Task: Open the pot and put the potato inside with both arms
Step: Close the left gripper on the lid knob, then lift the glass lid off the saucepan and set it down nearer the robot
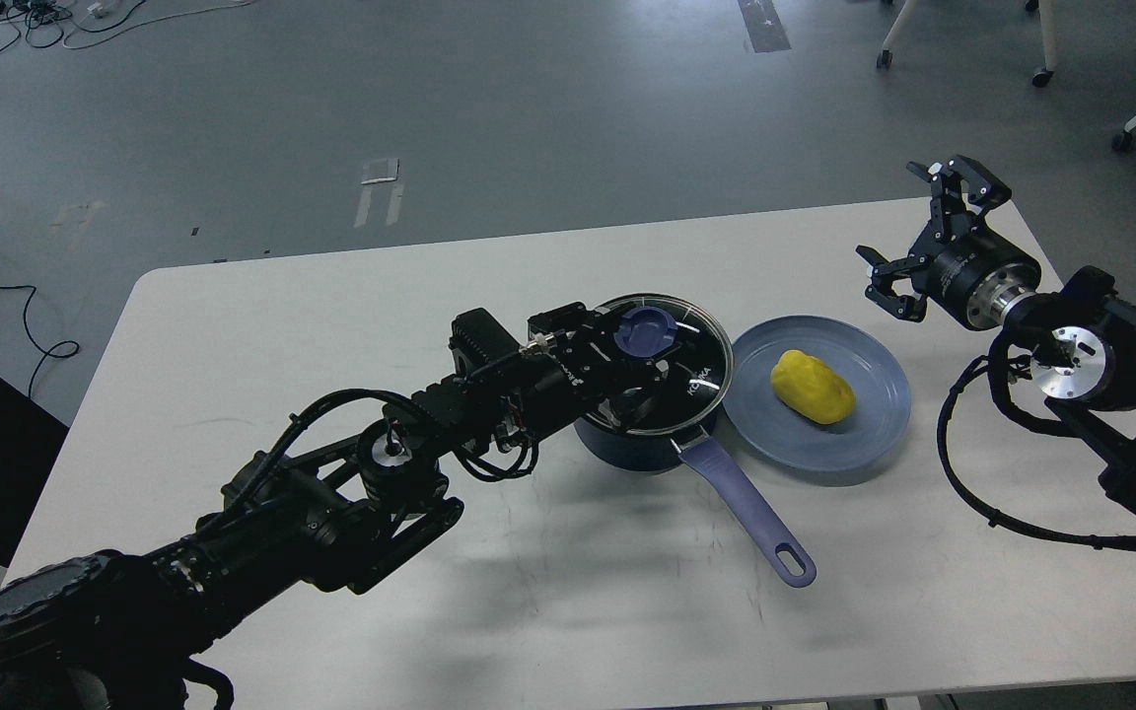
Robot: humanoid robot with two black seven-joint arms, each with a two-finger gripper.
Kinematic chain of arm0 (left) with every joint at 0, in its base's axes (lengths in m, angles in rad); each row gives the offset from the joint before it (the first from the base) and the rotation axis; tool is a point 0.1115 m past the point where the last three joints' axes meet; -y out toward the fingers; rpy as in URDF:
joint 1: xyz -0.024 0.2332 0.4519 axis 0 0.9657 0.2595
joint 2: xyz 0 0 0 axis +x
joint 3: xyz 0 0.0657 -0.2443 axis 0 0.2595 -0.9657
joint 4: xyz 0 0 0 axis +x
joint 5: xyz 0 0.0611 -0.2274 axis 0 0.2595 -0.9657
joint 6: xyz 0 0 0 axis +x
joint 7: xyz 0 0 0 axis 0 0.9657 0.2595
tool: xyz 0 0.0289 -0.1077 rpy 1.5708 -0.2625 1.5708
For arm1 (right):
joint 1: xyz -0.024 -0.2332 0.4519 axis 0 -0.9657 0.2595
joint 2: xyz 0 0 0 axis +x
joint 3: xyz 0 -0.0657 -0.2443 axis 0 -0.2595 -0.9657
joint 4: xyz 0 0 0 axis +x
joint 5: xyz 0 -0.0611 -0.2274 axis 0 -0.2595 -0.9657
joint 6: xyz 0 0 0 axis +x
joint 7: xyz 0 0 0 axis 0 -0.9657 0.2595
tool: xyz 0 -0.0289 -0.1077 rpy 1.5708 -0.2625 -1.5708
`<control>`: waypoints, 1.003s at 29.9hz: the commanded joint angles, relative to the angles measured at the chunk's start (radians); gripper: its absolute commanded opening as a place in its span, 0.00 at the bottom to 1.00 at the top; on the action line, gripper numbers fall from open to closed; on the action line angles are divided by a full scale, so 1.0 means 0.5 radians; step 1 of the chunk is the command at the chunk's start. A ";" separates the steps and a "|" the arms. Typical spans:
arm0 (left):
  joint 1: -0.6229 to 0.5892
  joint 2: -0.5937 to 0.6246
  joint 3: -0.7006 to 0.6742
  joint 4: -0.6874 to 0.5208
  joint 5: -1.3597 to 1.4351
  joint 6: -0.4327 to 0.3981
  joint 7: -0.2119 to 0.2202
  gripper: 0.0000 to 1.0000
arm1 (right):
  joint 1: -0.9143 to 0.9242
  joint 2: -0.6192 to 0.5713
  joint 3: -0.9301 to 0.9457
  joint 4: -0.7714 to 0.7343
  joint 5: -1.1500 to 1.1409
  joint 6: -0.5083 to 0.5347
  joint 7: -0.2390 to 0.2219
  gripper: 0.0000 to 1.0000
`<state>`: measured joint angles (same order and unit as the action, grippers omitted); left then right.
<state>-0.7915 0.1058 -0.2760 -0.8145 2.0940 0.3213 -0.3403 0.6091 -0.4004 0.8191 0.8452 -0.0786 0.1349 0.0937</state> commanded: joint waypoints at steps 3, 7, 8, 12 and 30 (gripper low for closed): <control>-0.003 0.000 0.000 0.000 -0.006 0.005 -0.001 0.66 | 0.003 0.003 0.000 0.000 -0.002 0.000 0.003 1.00; -0.006 -0.003 -0.003 -0.003 -0.006 0.005 -0.001 0.65 | 0.003 0.003 0.000 0.000 -0.002 0.000 0.003 1.00; -0.012 -0.003 -0.003 -0.003 -0.006 0.005 -0.001 0.65 | 0.003 0.000 0.000 0.000 0.001 0.000 0.003 1.00; -0.064 0.015 -0.003 -0.031 -0.006 0.005 -0.025 0.60 | 0.006 0.003 0.000 0.000 -0.002 -0.003 0.003 1.00; -0.123 0.775 0.049 -0.454 -0.006 0.100 -0.111 0.57 | 0.043 0.003 -0.003 0.006 -0.002 -0.027 0.003 1.00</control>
<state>-0.8589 0.3957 -0.2720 -0.9991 2.0925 0.3553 -0.3772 0.6302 -0.3989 0.8191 0.8481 -0.0798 0.1265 0.0952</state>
